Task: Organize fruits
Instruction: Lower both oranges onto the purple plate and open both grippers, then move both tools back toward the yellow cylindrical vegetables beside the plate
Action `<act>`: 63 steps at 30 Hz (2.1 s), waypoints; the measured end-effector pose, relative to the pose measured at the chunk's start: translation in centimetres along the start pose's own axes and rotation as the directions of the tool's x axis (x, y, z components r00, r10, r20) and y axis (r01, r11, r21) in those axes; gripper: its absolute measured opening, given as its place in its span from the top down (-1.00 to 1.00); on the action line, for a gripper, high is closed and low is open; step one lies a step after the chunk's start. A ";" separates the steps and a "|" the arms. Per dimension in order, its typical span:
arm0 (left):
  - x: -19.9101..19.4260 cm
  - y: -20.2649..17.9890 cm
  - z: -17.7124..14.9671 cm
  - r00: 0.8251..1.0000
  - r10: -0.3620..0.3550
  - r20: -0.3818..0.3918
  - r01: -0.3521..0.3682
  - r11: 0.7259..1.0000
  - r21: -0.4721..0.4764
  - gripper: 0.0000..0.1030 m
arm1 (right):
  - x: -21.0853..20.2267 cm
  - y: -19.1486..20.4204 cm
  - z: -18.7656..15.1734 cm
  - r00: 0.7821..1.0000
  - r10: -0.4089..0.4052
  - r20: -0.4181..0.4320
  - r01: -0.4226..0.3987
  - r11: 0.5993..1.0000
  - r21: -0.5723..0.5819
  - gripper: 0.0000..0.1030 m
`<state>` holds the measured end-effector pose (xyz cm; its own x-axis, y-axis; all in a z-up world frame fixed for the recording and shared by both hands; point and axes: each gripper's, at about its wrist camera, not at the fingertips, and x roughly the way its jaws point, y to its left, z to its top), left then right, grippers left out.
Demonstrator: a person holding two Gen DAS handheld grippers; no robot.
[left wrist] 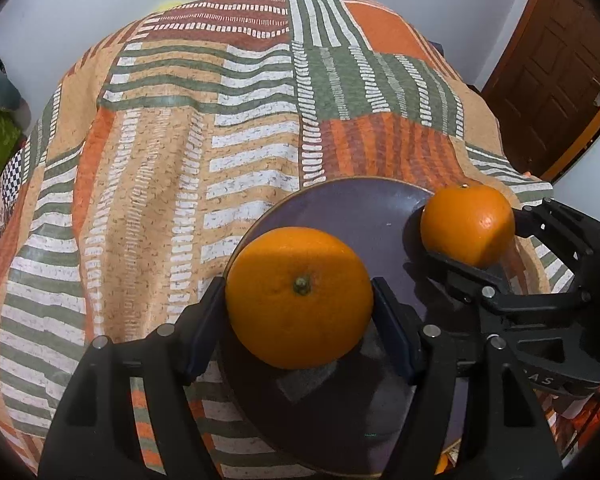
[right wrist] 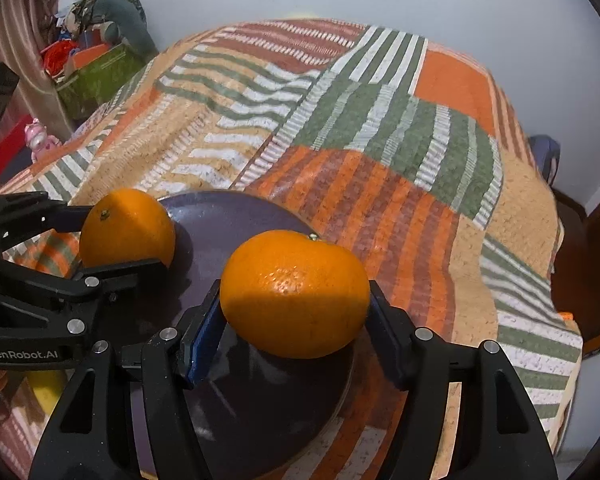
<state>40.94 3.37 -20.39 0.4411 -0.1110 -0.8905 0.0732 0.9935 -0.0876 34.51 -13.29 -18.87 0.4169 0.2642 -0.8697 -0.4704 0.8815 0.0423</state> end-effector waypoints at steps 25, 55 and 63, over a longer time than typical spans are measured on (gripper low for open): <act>-10.7 -2.7 -7.3 0.993 -0.016 0.119 0.006 0.996 0.088 -0.70 | -11.9 0.3 -5.2 0.988 -0.003 0.156 -0.006 0.998 0.059 -0.55; -5.1 -6.0 -11.1 0.997 0.077 0.005 -0.077 0.984 0.163 -0.70 | -6.8 -4.2 -11.0 0.995 -0.103 0.016 0.099 0.981 0.168 -0.54; -4.9 -7.1 -10.5 0.999 0.052 -0.005 -0.051 0.986 0.160 -0.69 | -8.3 -4.3 -12.8 0.993 -0.113 0.015 0.109 0.980 0.168 -0.38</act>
<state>28.88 -2.89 -20.05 0.4398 -0.0587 -0.8962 0.1929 0.9807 0.0304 23.09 -24.33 -18.10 0.4791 0.1682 -0.8615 -0.2850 0.9581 0.0286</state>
